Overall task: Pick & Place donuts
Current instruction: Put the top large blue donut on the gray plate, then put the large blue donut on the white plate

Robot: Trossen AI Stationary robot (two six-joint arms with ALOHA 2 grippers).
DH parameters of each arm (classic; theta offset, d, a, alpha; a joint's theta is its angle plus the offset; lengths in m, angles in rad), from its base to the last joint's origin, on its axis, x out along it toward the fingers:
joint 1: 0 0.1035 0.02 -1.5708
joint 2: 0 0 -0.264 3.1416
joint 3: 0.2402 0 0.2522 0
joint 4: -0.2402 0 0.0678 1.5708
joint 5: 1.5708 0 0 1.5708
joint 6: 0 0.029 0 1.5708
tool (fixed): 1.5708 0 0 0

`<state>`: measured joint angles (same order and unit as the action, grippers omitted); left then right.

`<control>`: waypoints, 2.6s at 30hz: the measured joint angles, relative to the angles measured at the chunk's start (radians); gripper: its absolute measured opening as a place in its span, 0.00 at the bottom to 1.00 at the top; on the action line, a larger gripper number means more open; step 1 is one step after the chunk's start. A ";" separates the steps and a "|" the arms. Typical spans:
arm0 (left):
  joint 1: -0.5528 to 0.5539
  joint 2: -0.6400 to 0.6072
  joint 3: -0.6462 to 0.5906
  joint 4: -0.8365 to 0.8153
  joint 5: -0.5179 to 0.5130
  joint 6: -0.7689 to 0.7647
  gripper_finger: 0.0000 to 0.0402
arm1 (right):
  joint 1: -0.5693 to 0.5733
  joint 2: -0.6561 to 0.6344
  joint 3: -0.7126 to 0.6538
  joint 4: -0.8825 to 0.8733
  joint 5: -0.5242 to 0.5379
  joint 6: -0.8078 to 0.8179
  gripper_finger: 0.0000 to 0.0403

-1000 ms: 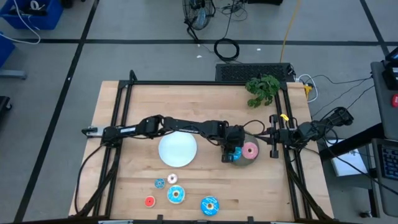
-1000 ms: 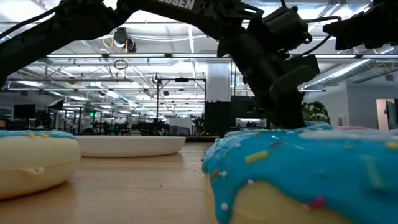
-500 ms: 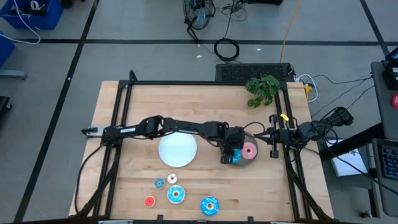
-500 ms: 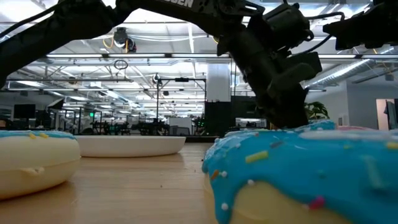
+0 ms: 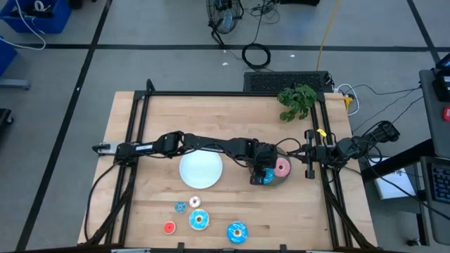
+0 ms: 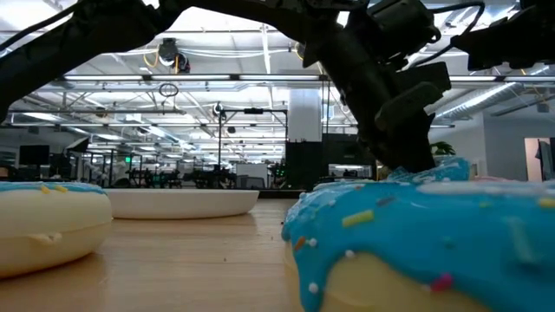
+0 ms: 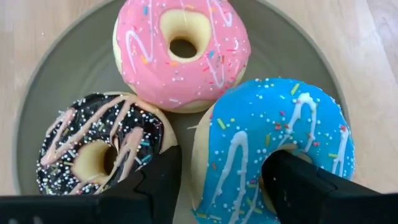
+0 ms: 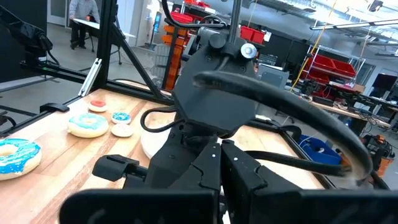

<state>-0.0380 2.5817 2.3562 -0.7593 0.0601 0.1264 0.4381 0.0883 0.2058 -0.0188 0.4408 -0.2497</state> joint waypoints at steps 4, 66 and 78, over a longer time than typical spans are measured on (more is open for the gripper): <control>0.000 -0.001 0.000 0.003 0.046 0.003 0.58 | 0.000 0.000 0.000 -0.002 0.000 0.000 0.00; -0.005 -0.746 -0.002 -0.538 -0.102 0.079 0.01 | 0.000 0.024 -0.001 -0.056 -0.001 0.035 0.00; -0.003 -1.081 -0.337 -0.391 -0.172 0.035 0.01 | 0.000 0.026 -0.001 -0.062 -0.002 0.054 0.00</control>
<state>-0.0407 1.5007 2.0196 -1.1506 -0.1116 0.1618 0.4385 0.1148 0.2047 -0.0807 0.4384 -0.1961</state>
